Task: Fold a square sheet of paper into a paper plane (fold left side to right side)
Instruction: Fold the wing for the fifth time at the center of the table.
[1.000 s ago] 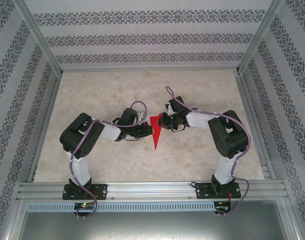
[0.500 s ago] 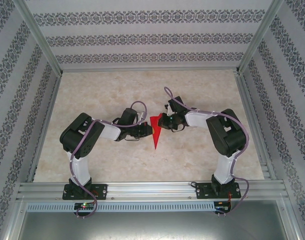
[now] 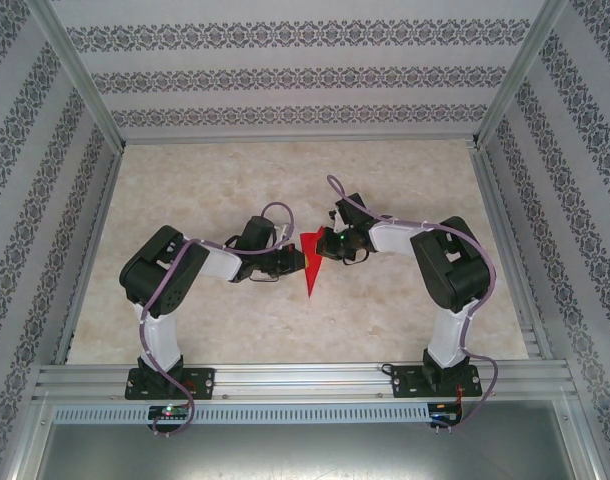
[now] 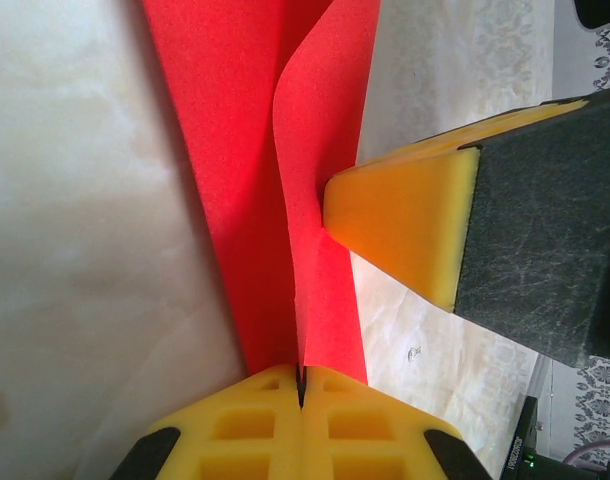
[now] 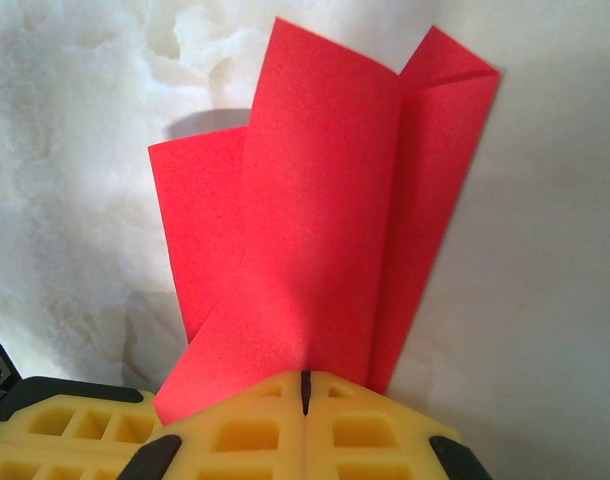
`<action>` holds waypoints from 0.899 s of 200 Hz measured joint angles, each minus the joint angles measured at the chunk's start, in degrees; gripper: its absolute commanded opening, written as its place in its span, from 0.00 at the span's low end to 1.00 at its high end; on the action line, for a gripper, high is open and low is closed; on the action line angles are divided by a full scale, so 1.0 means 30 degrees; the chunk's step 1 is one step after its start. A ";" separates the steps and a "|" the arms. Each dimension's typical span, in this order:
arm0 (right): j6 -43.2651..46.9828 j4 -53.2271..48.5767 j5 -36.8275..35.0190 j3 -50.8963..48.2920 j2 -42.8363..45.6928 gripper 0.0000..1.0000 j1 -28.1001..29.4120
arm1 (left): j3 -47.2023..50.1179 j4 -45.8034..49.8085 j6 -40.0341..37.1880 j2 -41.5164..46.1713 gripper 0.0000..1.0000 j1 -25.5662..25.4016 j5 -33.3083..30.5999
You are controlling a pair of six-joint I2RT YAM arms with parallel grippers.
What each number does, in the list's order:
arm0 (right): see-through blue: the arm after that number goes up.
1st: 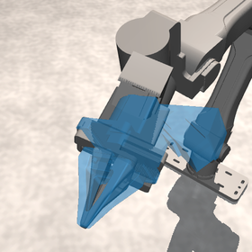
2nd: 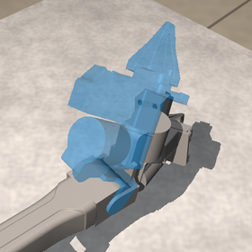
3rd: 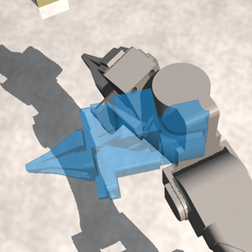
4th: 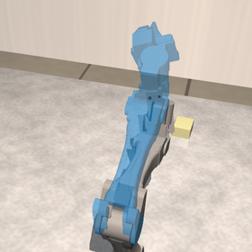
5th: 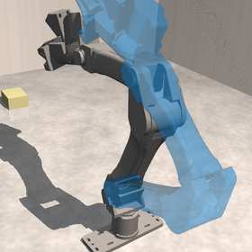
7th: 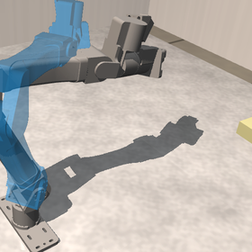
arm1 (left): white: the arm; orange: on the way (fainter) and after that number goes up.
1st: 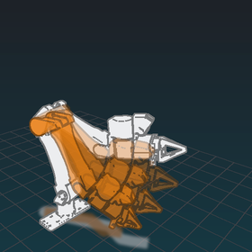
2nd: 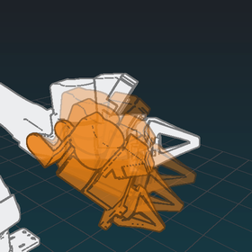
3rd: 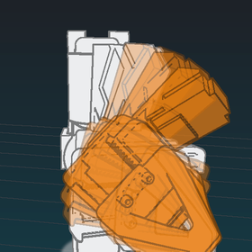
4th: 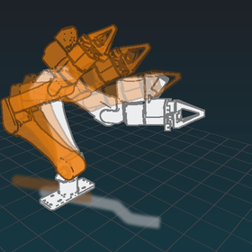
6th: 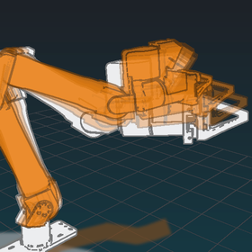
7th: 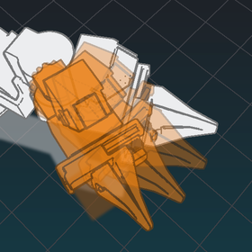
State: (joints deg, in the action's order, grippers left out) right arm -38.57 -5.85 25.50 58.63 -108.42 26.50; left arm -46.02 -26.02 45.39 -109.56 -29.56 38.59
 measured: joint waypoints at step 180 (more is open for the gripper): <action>-0.0007 0.0845 0.0226 -0.0503 0.0051 0.00 -0.0044 | -0.0051 0.3111 0.0481 0.3067 0.23 -0.1872 0.0160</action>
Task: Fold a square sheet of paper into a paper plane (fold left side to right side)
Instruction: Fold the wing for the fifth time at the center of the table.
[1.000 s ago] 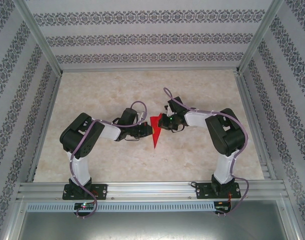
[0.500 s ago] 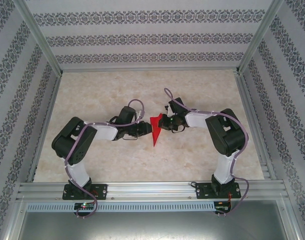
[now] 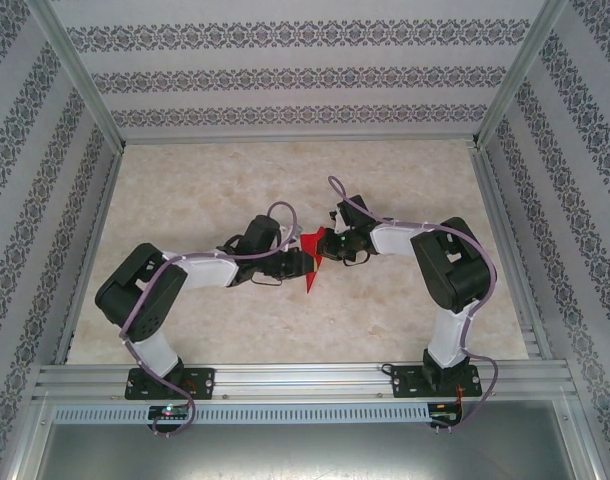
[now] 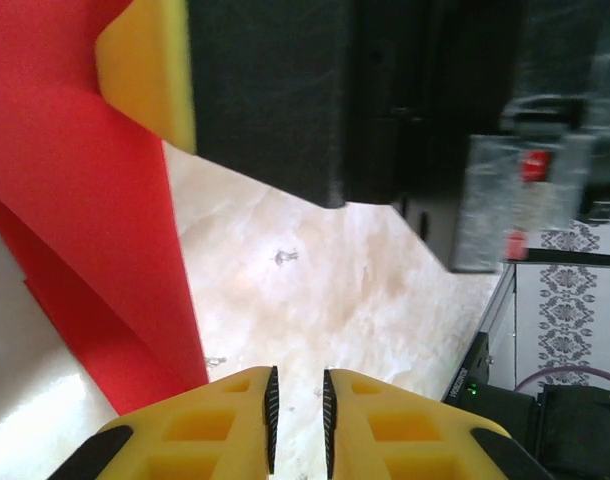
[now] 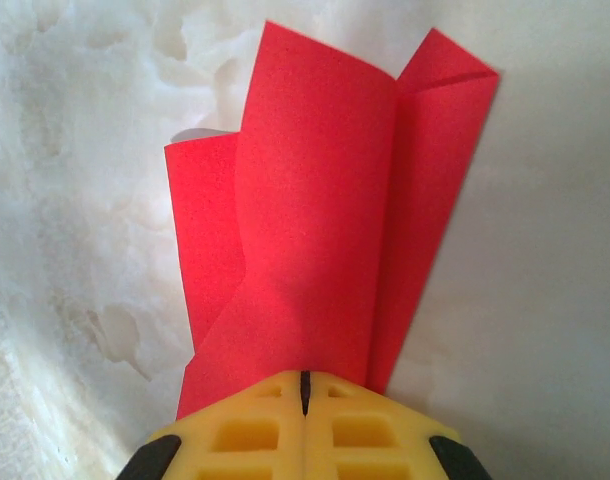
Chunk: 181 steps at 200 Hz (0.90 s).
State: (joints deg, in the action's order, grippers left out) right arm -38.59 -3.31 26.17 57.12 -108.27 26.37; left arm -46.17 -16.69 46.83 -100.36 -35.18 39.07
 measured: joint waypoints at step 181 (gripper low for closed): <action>0.0029 0.0000 0.0000 0.0007 0.0000 0.00 0.0000 | -0.0379 0.0386 0.0109 -0.1894 0.22 -0.0423 -0.0175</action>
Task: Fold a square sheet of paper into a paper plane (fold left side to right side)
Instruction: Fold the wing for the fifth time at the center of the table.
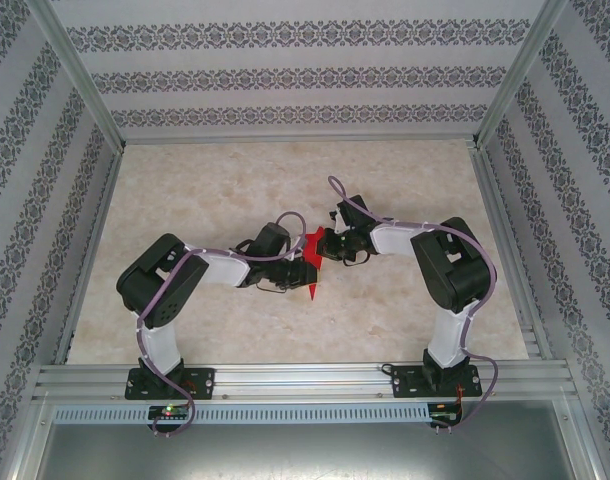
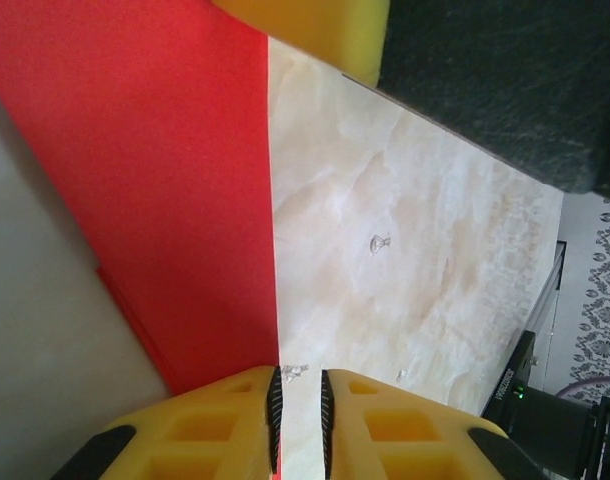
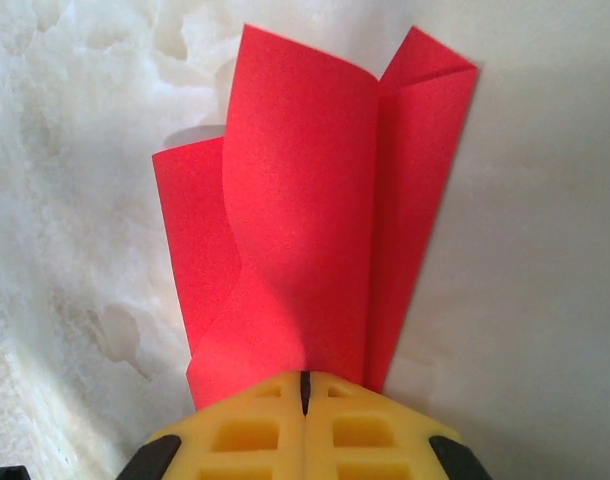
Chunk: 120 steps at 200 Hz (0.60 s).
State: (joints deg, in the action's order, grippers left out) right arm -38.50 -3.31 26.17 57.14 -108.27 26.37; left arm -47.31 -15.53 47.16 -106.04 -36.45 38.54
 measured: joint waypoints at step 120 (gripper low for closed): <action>0.0401 0.0211 0.0095 -0.1115 0.2499 0.00 -0.0240 | -0.0911 0.2361 -0.0087 -0.0051 0.13 -0.0481 -0.1770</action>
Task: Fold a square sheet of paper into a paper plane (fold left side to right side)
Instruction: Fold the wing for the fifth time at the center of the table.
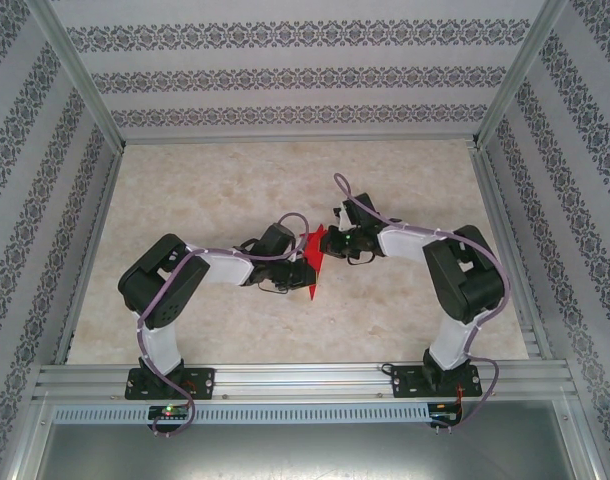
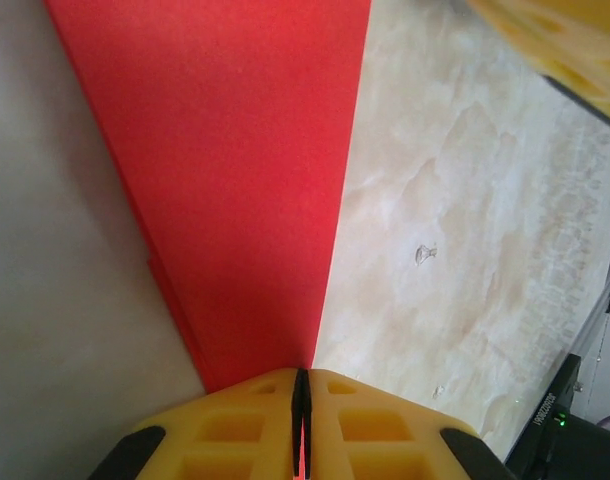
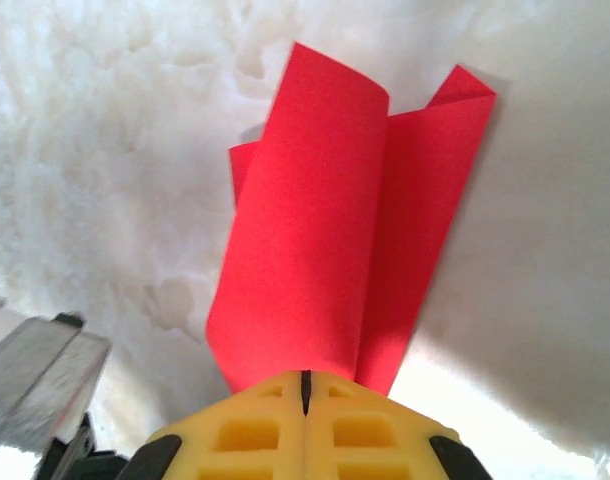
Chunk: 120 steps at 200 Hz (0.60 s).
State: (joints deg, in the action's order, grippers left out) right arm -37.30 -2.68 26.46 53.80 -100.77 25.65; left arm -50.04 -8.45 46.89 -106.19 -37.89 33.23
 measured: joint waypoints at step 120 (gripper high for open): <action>0.0408 0.0474 0.0095 0.0474 -0.1821 0.00 0.0619 | -0.0291 0.0619 -0.0015 -0.0022 0.12 -0.0124 -0.0306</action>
State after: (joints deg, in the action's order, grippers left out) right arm -36.07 -1.26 26.74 55.22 -106.24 27.51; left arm -50.92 -6.59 46.85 -106.26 -38.26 32.32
